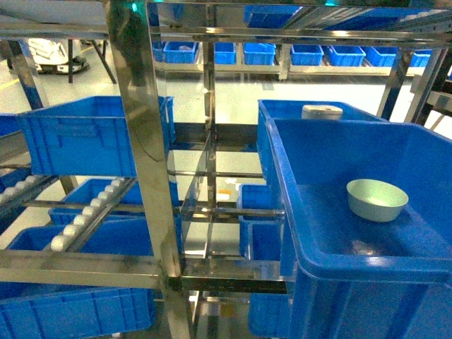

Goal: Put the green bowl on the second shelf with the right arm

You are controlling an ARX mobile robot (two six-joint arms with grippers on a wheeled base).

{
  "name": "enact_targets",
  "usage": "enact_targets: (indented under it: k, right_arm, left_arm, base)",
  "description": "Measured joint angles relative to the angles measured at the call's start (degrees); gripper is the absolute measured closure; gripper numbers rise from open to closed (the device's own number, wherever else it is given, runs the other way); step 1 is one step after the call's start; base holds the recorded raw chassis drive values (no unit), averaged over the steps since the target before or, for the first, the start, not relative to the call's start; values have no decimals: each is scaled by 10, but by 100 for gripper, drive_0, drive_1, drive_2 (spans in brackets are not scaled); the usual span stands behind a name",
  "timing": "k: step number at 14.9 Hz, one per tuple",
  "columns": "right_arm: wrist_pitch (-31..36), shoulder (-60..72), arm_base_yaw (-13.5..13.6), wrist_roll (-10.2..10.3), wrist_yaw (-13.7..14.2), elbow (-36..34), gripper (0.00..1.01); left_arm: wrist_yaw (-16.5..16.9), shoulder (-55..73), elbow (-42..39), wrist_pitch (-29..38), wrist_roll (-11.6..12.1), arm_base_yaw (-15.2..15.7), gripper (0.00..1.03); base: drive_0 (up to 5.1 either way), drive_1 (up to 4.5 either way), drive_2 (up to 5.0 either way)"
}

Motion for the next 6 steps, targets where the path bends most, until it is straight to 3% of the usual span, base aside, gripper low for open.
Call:
enact_targets:
  k: [6]
  right_arm:
    - [0, 0, 0, 0, 0, 0, 3]
  left_arm:
    - [0, 0, 0, 0, 0, 0, 5]
  base:
    - [0, 0, 0]
